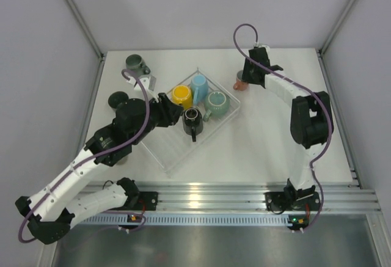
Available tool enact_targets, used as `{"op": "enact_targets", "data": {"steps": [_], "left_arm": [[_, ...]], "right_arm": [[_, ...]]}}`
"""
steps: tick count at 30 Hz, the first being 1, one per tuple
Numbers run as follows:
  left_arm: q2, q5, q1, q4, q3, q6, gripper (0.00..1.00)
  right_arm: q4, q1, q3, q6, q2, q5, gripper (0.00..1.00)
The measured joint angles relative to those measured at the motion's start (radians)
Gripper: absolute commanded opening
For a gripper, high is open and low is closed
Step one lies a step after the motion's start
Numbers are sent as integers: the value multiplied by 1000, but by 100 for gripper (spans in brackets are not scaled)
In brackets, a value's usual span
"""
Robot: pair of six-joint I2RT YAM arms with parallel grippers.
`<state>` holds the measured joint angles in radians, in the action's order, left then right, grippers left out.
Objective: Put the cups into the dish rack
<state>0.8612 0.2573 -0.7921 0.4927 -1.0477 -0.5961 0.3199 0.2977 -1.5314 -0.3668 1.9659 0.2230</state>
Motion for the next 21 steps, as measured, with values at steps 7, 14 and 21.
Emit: {"op": "enact_targets", "data": {"steps": [7,14,21], "left_arm": [[-1,14,0,3,-13,2,46],[24,13,0,7,-19,2,46],[77,-16,0,11,-45,0,46]], "right_arm": [[2,0,-15,7,42,-16,36],[-3,-6,-15,27,42,-45,19],[-42,-26,10,60,36,-86,0]]}}
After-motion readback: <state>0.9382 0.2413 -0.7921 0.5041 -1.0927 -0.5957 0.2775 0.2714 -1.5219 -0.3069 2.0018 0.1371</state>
